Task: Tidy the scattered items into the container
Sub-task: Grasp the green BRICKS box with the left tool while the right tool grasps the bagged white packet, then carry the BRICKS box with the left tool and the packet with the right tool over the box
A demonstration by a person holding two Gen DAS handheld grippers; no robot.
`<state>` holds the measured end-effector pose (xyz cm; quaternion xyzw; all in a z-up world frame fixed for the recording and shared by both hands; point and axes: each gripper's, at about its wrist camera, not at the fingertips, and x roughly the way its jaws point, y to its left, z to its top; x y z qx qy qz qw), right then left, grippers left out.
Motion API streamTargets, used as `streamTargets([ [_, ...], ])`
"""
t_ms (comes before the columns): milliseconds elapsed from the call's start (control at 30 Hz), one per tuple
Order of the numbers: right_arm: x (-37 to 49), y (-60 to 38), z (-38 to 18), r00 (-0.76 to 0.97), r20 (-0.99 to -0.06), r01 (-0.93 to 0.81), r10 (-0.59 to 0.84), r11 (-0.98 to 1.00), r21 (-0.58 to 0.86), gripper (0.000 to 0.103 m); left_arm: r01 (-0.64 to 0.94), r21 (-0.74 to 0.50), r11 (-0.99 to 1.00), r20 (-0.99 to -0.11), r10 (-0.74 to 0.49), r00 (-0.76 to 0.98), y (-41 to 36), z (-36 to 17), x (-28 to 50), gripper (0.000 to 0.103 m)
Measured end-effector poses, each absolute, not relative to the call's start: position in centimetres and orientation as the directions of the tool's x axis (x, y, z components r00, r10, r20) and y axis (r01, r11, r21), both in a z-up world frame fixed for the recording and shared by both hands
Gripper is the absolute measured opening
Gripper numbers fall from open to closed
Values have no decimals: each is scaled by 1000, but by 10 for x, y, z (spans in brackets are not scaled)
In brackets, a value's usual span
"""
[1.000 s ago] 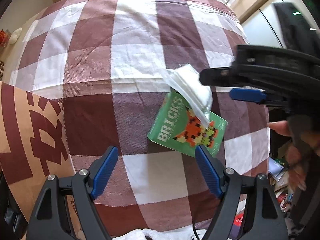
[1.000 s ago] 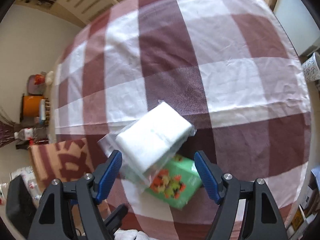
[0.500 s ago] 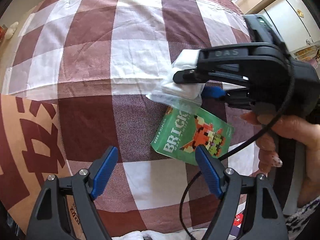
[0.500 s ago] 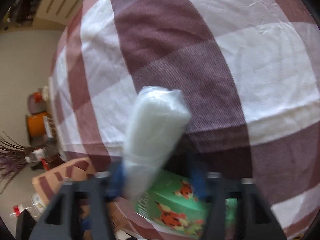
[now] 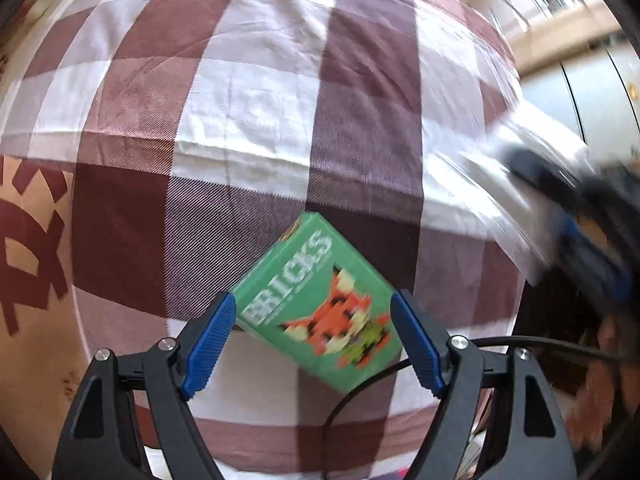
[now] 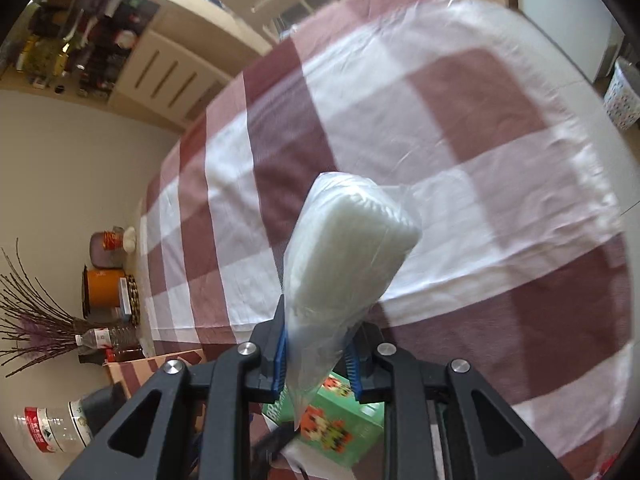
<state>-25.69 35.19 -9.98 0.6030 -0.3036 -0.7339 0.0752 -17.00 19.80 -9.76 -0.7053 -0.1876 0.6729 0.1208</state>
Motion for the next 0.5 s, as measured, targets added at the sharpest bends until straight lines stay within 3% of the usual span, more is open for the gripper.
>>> streamTargets([
  [100, -246, 367, -82, -293, -835, -248, -465, -807, 536, 23, 153, -414, -898, -905, 424, 39, 207, -106, -172, 81],
  [333, -223, 373, -72, -305, -825, -236, -475, -802, 549, 23, 196, -344, -918, -937, 350, -1, 223, -109, -172, 101],
  [500, -212, 378, -73, -307, -820, -243, -484, -792, 559, 23, 223, -302, -927, -948, 316, 31, 227, -115, -162, 101],
])
